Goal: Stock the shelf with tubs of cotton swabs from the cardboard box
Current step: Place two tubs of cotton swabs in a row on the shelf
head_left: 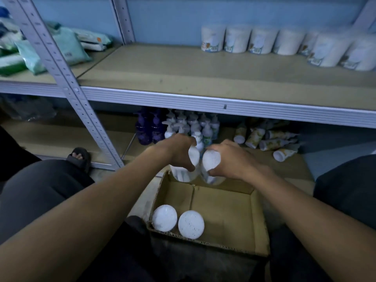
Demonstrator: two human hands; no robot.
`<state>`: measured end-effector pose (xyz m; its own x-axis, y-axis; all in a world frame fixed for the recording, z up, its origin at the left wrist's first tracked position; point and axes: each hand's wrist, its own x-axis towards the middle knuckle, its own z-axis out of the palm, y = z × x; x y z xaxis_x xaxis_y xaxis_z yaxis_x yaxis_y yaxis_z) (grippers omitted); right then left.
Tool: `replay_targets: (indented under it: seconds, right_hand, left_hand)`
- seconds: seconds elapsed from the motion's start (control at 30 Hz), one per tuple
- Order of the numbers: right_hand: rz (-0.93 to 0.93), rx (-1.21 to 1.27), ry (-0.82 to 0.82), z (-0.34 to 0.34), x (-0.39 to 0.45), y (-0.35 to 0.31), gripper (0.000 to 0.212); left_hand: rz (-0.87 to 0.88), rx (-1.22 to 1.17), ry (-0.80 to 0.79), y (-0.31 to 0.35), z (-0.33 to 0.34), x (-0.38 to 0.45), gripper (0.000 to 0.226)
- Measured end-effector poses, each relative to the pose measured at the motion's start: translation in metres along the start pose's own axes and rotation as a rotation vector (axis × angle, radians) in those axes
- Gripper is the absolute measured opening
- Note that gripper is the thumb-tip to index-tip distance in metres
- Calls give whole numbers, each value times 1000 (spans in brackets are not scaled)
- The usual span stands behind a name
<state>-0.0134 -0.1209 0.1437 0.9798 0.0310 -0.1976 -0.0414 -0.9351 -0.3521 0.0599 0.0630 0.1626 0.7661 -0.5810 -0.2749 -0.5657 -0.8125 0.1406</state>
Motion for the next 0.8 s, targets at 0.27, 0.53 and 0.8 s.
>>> replay_targets:
  seconds: [0.27,0.53,0.8]
  right_hand:
    - [-42,-99,90,-94,-47,-14,60]
    - [-31,-182,236,-182,-75,-20,69]
    - [83,-232,283,-244,-66,-6,91]
  left_hand:
    - [95,53,82,35,-86,-26,72]
    - [171,180,231,80,-171,-33,77]
    - [175,244,239,117,-227,-4,82]
